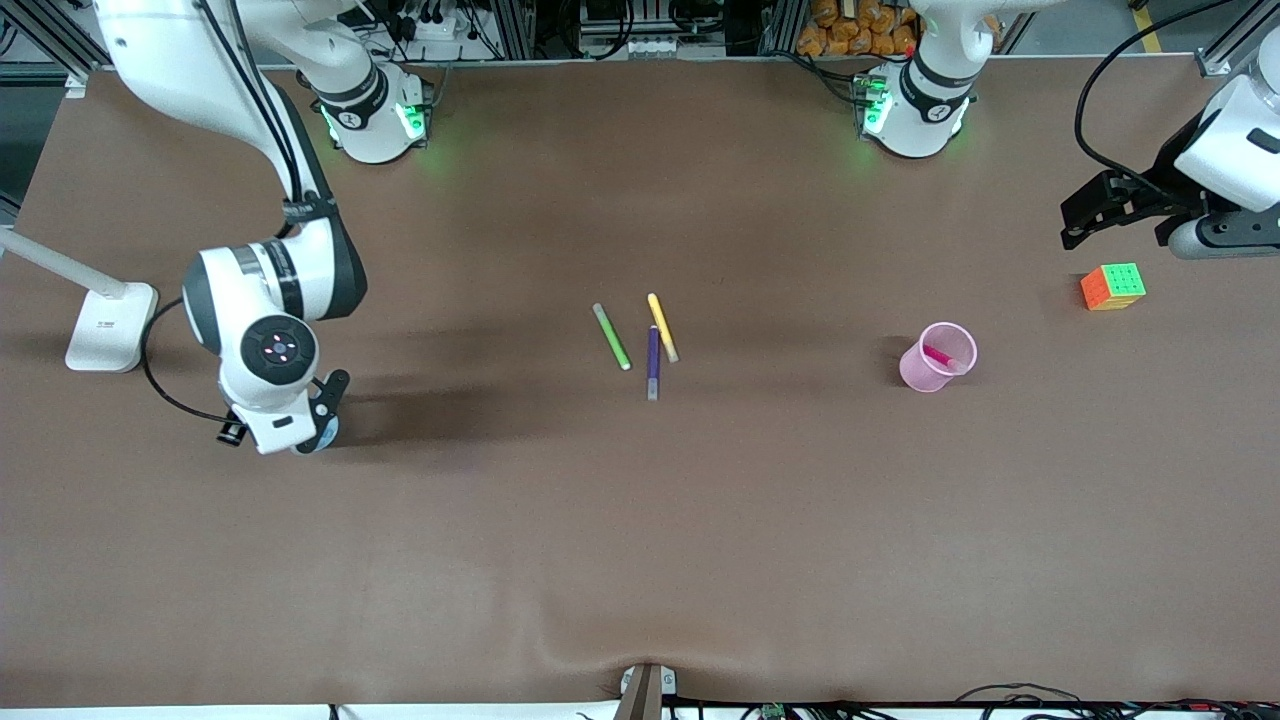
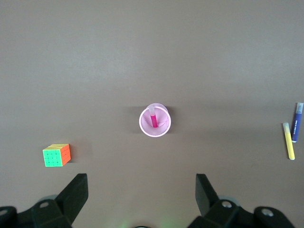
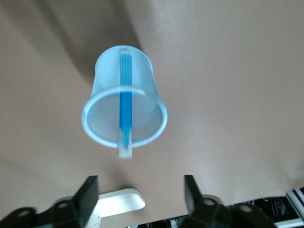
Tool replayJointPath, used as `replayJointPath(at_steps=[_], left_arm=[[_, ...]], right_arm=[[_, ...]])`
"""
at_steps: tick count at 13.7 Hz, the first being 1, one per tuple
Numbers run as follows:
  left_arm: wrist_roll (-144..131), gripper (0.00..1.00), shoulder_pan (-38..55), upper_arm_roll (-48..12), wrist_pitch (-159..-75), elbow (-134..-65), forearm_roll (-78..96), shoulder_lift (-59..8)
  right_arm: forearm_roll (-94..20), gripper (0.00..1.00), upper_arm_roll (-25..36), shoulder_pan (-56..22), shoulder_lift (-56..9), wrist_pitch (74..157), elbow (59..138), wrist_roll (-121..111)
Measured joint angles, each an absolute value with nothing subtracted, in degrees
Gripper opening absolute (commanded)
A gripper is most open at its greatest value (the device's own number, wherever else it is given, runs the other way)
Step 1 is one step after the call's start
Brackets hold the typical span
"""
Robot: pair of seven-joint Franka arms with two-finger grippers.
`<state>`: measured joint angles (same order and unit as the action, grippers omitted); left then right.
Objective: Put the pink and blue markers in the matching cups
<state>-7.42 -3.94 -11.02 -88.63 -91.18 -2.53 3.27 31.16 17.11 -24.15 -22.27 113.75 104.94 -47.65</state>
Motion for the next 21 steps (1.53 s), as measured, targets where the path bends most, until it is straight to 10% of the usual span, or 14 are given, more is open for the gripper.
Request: replayJointPath(at_steps=[12, 21], left_arm=[[-5.94, 1.00, -4.22, -10.94, -89.50, -90.80, -2.53, 3.26], [-5.95, 1.00, -4.33, -10.93, -89.78, -90.12, -2.53, 3.28]], right_arm=[[16.71, 1.00, 16.84, -16.90, -6.28, 110.21, 102.33, -38.66], [9.66, 1.00, 0.40, 0.28, -4.18, 97.87, 94.22, -24.89]])
